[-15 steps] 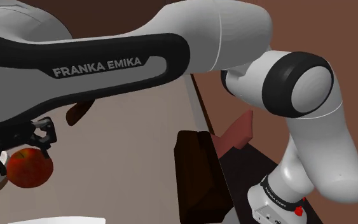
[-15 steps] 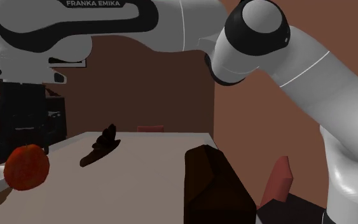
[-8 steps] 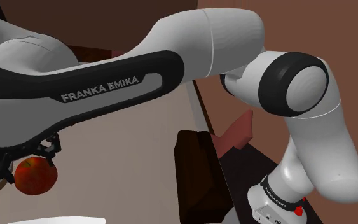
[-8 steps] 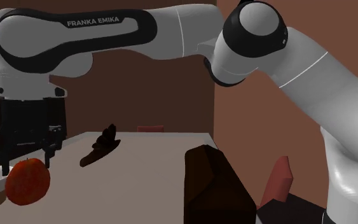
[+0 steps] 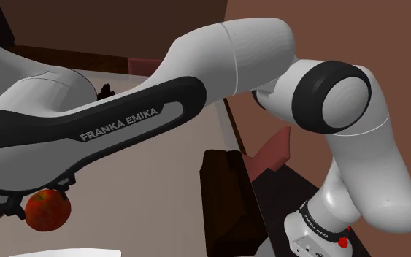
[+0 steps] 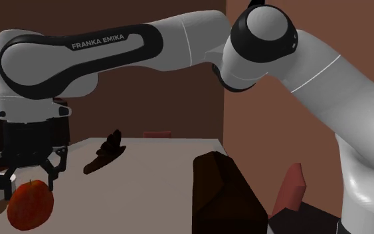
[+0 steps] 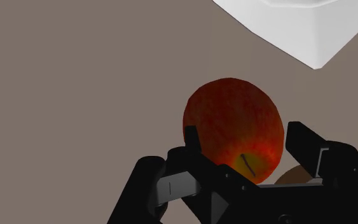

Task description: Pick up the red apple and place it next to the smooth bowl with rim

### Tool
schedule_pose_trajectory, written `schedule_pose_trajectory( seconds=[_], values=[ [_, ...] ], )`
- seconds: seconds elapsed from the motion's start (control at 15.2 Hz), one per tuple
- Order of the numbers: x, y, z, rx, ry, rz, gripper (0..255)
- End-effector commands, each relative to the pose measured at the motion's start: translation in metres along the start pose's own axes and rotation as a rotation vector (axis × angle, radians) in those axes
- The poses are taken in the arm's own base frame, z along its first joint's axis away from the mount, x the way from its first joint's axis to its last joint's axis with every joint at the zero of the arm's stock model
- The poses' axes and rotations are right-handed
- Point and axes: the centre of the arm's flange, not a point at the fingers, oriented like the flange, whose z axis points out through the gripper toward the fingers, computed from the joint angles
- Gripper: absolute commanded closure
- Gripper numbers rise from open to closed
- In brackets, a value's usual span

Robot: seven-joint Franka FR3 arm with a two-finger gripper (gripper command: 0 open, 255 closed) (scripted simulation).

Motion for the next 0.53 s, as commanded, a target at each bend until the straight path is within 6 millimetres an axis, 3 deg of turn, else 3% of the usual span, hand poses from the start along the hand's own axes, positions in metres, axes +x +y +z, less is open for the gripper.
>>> schedule_pose_trajectory(
  seconds=[0.0, 0.33, 0.4, 0.46],
  values=[
    [0.0007, 0.0004, 0.0013, 0.0, 0.0, 0.0, 255],
    [0.0007, 0.0004, 0.0013, 0.0, 0.0, 0.0, 255],
    [0.0007, 0.0004, 0.0013, 0.0, 0.0, 0.0, 0],
    [0.0007, 0.0004, 0.0013, 0.0, 0.0, 0.0, 0]
  ],
)
